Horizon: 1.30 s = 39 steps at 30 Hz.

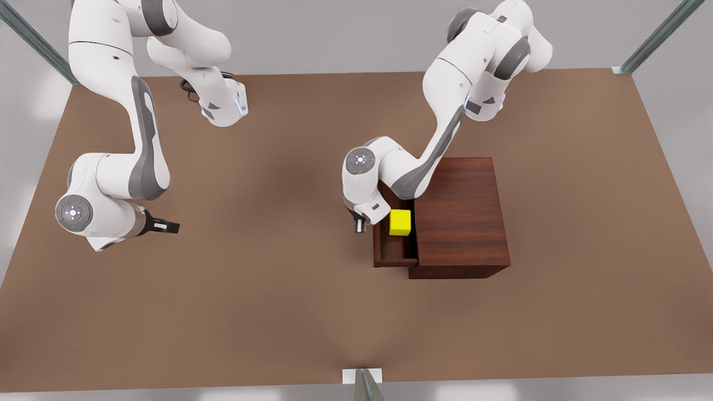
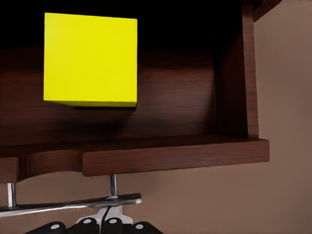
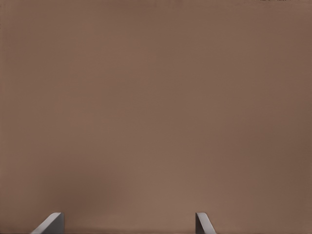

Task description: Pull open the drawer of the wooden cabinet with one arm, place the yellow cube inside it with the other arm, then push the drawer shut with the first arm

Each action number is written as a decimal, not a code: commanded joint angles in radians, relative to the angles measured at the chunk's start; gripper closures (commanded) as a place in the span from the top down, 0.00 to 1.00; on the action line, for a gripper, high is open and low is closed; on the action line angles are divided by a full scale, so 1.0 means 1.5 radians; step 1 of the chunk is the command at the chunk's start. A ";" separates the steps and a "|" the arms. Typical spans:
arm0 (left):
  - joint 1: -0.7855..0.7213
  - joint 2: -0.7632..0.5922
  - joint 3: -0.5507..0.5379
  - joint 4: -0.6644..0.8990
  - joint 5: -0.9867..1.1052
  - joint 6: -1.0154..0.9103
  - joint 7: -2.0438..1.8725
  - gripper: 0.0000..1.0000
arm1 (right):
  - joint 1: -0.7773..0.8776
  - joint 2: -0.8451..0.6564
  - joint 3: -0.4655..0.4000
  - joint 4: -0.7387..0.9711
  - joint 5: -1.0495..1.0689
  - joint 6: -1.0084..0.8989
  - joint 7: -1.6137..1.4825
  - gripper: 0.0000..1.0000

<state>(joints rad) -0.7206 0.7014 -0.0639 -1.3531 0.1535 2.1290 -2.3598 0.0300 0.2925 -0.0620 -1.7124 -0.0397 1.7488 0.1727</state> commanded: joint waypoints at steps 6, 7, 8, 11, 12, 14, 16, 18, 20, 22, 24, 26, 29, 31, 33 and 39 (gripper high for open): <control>0.032 -0.006 0.001 -0.001 0.000 -0.057 -0.068 0.00 | 0.000 0.000 0.000 0.000 0.000 0.001 -0.078 1.00; 0.033 -0.007 0.001 -0.001 -0.001 -0.064 -0.052 0.00 | 0.000 0.000 0.000 0.000 0.000 0.001 -0.078 1.00; 0.034 -0.008 0.001 -0.001 -0.005 -0.077 -0.036 0.00 | 0.000 0.000 0.000 0.000 0.000 0.001 -0.078 1.00; 0.038 -0.015 0.001 -0.012 -0.007 -0.106 0.006 0.00 | 0.000 0.000 0.000 0.000 0.000 0.001 -0.078 1.00; 0.038 -0.019 0.000 -0.013 -0.009 -0.127 0.023 0.00 | 0.000 0.000 0.000 0.000 0.000 0.001 -0.078 1.00; 0.038 -0.020 0.000 -0.015 -0.009 -0.140 0.036 0.00 | 0.000 0.000 0.000 0.000 0.000 0.001 -0.078 1.00; 0.045 -0.020 0.000 -0.015 -0.009 -0.153 0.047 0.00 | 0.000 0.000 0.000 0.000 0.000 0.001 -0.078 1.00; 0.049 -0.022 0.001 -0.014 -0.009 -0.157 0.061 0.00 | 0.000 0.000 0.000 0.000 0.000 0.000 -0.078 1.00; 0.057 -0.023 0.002 -0.014 -0.009 -0.157 0.067 0.00 | 0.000 0.000 0.000 0.000 0.000 0.000 -0.078 1.00; 0.068 -0.023 0.002 -0.013 -0.008 -0.157 0.081 0.00 | 0.000 0.000 0.000 0.000 0.000 0.000 -0.078 1.00; 0.073 -0.023 0.002 -0.013 -0.008 -0.157 0.096 0.00 | 0.000 0.000 0.000 0.000 -0.001 0.000 -0.078 1.00; 0.076 -0.023 0.003 -0.013 -0.007 -0.157 0.110 0.00 | 0.000 0.000 0.000 0.000 -0.001 0.001 -0.078 1.00; 0.084 -0.023 0.003 -0.013 -0.007 -0.157 0.121 0.00 | 0.000 0.000 0.000 0.000 -0.001 0.001 -0.078 1.00; 0.088 -0.023 0.003 -0.012 -0.006 -0.158 0.134 0.00 | 0.000 0.000 0.000 0.000 -0.001 0.001 -0.078 1.00; 0.091 -0.023 0.003 -0.010 -0.005 -0.158 0.143 0.00 | 0.000 0.000 0.000 0.000 -0.001 0.001 -0.078 1.00; 0.072 -0.022 -0.006 0.020 -0.034 -0.155 0.106 0.12 | 0.000 0.000 0.000 0.000 -0.001 0.000 -0.078 1.00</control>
<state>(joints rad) -0.6079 0.6701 -0.0713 -1.3345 0.1251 1.8954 -2.2367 0.0307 0.2940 -0.0612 -1.7124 -0.0421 1.7502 0.0695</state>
